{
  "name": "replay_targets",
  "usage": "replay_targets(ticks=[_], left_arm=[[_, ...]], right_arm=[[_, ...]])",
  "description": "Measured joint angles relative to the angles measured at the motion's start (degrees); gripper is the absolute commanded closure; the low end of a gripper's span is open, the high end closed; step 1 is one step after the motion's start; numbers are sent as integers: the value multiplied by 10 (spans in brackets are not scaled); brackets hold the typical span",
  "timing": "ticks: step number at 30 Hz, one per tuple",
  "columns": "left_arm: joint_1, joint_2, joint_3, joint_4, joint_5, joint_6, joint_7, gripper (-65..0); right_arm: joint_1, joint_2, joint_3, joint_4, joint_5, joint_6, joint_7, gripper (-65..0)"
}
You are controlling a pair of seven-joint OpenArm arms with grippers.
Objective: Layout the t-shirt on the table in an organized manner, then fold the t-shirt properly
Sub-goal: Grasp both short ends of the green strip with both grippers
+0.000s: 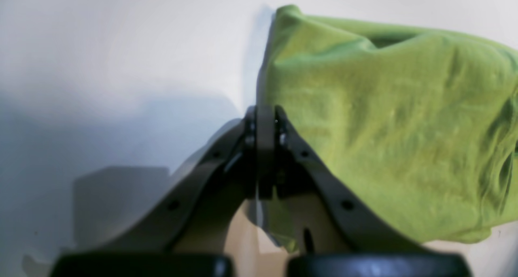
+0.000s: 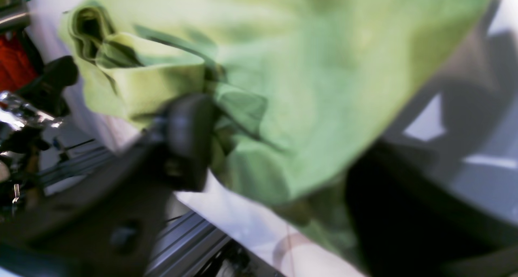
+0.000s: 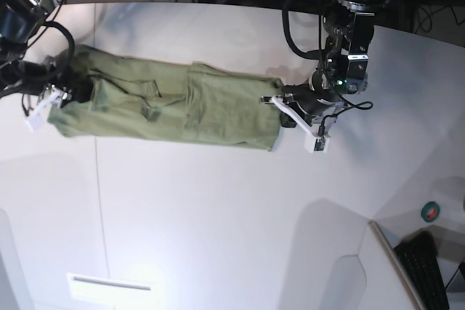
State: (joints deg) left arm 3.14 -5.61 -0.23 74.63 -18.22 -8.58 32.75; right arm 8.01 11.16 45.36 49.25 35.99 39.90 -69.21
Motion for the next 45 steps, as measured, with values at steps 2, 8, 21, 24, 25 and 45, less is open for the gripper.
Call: replay_targets(ticks=[2,8,21,24,25,45], left_arm=[[1,0,0,0,0,0,0,0],[3,-8,-1,3,0,0,0,0],[34,-22,-63,75,-8,-3,2,0],[36,-27,-87,90,-3,1,0,0],[35,-28,-92,90,-3,1,0,0],[43,-46,-93,88,-2,2,4,0]], right_arm=[[-2,0,0,-2,-2,0,7,-216],[0,17,1,-2,6,0,10,-386],[-22,5,47,213,-10,-4,-71,-162],[-28,-44,52,294,-15,-2,-117,-117],[-30,-65,51,319,-6,-2,-114,-101],[-37,-70,-61,168,-8,-2,-29,0]])
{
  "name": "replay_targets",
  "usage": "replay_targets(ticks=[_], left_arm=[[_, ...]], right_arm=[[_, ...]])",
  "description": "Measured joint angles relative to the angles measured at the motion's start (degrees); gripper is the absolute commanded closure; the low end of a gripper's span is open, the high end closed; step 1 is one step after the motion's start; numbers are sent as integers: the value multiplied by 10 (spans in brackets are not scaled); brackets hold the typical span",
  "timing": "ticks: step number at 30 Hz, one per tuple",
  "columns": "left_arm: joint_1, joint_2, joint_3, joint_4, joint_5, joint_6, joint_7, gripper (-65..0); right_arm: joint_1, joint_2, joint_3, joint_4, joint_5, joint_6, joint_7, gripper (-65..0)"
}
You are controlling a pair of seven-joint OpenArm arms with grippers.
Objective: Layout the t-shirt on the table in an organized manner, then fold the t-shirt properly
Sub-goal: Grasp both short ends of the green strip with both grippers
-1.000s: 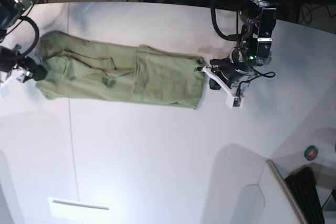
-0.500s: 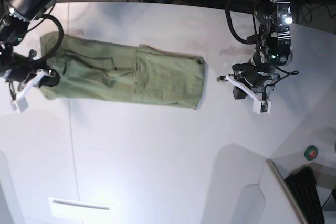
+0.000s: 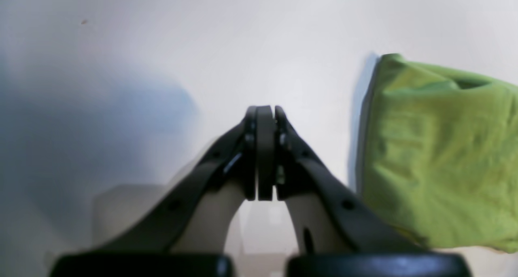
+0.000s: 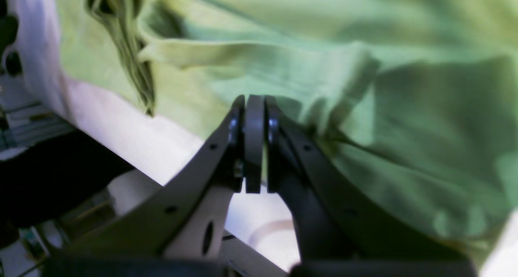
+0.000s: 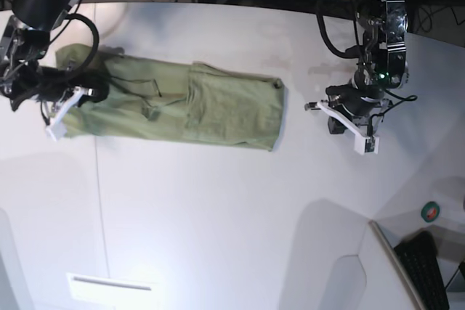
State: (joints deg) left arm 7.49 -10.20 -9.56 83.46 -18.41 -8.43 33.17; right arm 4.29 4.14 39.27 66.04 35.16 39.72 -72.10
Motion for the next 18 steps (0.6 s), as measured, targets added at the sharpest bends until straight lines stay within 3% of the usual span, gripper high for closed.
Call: replay_targets(ticks=[6,12,15,18], left_arm=[[0,1,0,-3,0,-2,-1,0],[2,2,0,-22,0,-2,-1,0],[7,2,0,-20,0,-2,-2,0],[11,2,0,-20,0,-2,-2,0]], right_arm=[[4,12,0,-90,3,0,42,0],[5,12,-3,-102,6,0,52,0],[13,11,-2,-90,1,0,11,0],[14,7,-1,3,0,-2,-19,0]])
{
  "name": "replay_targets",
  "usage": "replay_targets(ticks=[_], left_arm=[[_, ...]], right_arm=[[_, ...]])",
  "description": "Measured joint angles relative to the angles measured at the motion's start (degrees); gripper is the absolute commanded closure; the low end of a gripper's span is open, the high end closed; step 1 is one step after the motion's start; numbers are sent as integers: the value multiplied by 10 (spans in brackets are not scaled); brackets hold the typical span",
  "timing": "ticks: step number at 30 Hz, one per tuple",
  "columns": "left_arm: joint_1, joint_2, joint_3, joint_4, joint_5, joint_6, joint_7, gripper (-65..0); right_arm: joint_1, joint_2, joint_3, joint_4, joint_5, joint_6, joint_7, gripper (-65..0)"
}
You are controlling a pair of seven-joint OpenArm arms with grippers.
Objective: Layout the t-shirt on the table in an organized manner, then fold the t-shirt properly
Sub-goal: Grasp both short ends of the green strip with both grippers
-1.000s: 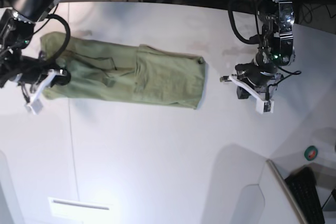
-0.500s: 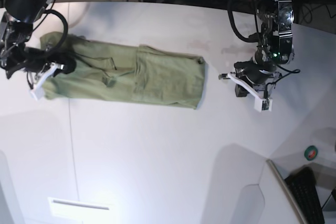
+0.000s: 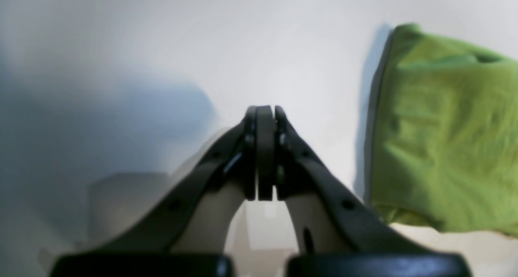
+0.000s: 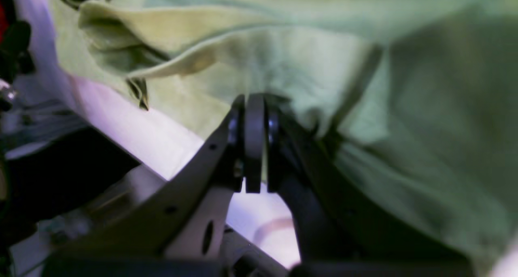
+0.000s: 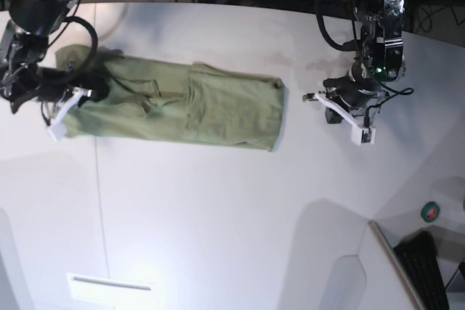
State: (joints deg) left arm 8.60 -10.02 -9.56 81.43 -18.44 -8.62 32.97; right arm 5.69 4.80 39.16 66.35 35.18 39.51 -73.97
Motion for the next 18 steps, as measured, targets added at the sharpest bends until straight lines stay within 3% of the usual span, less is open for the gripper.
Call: replay_targets(ticks=[4,9,12,14,18], left_arm=[[-2,-1,0,0,0,0,0,0],[-2,-10,-2,0,0,2,0,0],[-4,-9,-1,0,0,2,0,0],[-4,-9,-1,0,0,0,0,0],[-5,-9,0,0,0,0,0,0]], right_arm=[[8,2,8,100,8,2,-23,0],[3,14,89,87,1,2,-36,0],[2,46,83,50,-2,2,-33,-318],[3,64,78,34,4,2,-27,-465],[1,93,77,2,1,2,13,-485]])
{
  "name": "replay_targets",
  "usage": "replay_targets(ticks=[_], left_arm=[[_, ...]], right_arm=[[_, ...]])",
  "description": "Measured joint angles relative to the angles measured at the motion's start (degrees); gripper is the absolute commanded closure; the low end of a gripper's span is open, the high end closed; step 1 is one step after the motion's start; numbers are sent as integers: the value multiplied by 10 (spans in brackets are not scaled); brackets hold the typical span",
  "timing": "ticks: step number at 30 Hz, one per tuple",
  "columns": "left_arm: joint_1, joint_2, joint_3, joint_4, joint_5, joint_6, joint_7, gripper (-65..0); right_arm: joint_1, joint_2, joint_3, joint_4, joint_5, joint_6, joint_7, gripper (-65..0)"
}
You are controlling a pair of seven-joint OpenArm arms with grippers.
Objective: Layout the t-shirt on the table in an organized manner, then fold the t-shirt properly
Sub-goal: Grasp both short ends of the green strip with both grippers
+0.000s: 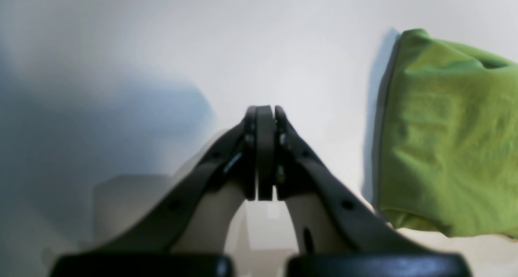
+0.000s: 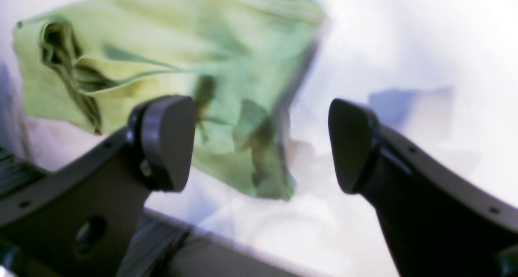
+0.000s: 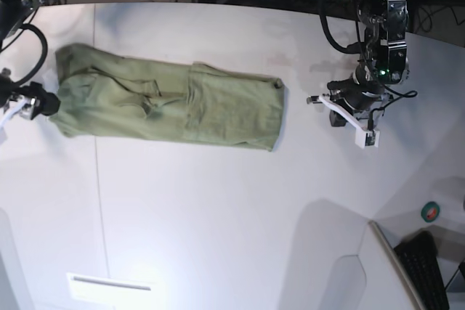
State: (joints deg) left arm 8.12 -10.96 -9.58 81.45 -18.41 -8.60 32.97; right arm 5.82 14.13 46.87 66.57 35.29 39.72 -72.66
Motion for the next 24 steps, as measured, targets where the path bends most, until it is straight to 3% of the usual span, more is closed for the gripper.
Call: replay_targets(ticks=[4,8,14,20,24], left_arm=[[0,5,7,-1,0,0,0,0],[0,5,7,-2,0,0,0,0],[-8,19,63,-38,0,-3,-6,0],[-29,30,73,-72,4,4,-6,0],[-33,45,75,-72,2,1,-6,0]], right_arm=[[7,21,-6,-89,1,0,42,-485],[0,20,-63,-138,-3,0,80,-486],[3,0,-72,-124,3,-1,51,-486],[3,-24,-79,-114,12,0,51,-485],[3,-23,-79,-115,7,0,54,-410]])
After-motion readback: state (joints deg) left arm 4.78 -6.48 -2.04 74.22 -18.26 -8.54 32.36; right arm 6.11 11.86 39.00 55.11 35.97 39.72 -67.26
